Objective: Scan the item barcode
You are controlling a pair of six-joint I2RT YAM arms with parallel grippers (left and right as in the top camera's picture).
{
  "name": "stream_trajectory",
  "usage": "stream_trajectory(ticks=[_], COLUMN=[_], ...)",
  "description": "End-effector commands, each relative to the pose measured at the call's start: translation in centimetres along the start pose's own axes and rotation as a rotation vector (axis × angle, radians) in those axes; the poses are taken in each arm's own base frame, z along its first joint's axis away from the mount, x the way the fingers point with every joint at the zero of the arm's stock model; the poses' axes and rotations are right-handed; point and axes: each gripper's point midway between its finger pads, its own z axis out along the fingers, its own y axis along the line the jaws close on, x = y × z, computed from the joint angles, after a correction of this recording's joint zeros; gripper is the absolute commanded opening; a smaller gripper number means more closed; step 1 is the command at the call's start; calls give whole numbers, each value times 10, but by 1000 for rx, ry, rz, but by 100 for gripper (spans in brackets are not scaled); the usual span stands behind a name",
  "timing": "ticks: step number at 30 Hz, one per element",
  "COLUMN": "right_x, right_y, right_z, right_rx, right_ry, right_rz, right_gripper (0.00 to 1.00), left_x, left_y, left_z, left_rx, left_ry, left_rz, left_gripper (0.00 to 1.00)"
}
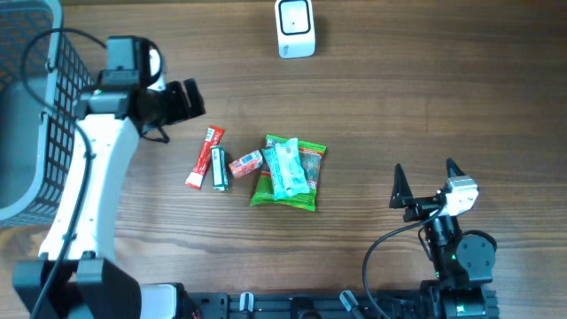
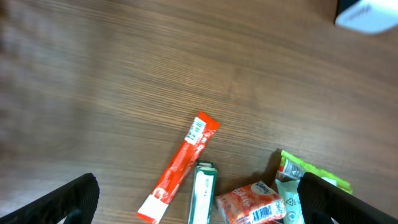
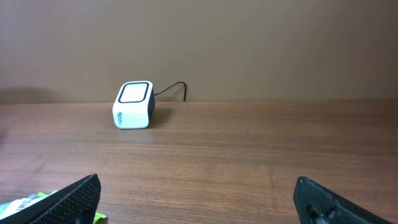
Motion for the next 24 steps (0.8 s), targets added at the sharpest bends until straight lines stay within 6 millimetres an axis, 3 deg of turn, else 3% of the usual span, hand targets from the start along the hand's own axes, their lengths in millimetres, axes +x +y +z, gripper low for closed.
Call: stream_trajectory(ticks=[1,5,24], right_x=[-1,-1,-1], right_y=[-2,-2,-1], right_z=[0,0,0], right_rx=[12,12,5], right_ry=[-5,-5,-4], right_rz=[-9,-9,-1], right_gripper=[100,100,100], left_x=[-4,-7,-7], left_y=[43,65,66], left_z=[2,3,3], left_rx=[-123,-152,-153], left_ry=[-4,-2,-3], left_rz=[-139,-189,-192], left_gripper=[100,100,100])
